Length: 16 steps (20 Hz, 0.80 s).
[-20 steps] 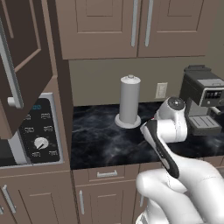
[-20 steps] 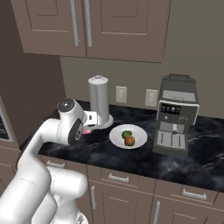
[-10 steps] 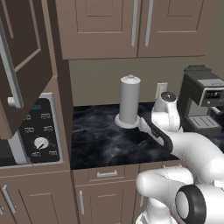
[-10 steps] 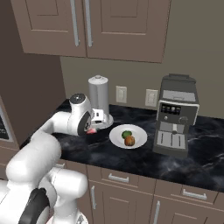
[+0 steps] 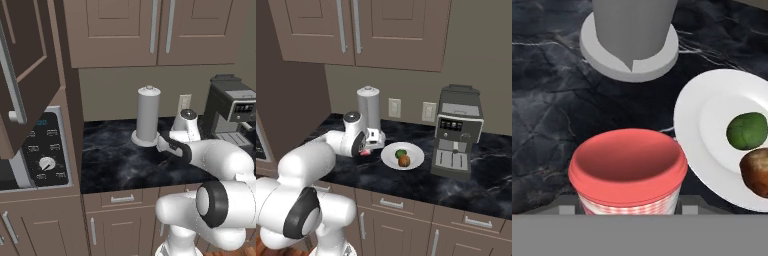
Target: Pick the avocado and bread from the counter and place them on the plate. Then pick the jam from the cabinet and place it next to the plate. Lastly close the cabinet door.
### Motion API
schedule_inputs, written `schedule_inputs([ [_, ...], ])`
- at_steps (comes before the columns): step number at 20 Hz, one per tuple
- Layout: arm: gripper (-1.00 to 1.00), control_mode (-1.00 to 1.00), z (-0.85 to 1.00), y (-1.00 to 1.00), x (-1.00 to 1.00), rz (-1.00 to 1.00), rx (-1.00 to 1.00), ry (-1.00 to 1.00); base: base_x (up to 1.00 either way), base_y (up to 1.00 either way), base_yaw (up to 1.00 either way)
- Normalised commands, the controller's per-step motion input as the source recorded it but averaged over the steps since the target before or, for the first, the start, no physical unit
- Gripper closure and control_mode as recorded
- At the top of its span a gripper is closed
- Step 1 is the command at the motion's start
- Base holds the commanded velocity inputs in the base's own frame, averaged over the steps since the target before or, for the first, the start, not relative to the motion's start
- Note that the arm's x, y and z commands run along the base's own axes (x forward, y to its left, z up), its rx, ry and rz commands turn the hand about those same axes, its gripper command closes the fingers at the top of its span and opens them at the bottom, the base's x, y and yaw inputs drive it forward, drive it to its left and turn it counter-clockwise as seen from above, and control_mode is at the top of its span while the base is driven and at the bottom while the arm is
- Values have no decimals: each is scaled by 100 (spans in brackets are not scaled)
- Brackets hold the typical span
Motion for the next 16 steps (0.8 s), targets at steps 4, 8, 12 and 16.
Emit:
schedule_inputs([
  [4, 100, -100, -39, -3, 8, 0, 0, -4, 0, 0, 0],
  [8, 100, -100, -18, 0, 6, 0, 0, -9, 0, 0, 0],
  [12, 100, -100, -2, 0, 0, 0, 0, -12, 0, 0, 0],
  [16, 100, -100, 0, 0, 1, 0, 0, -13, 0, 0, 0],
])
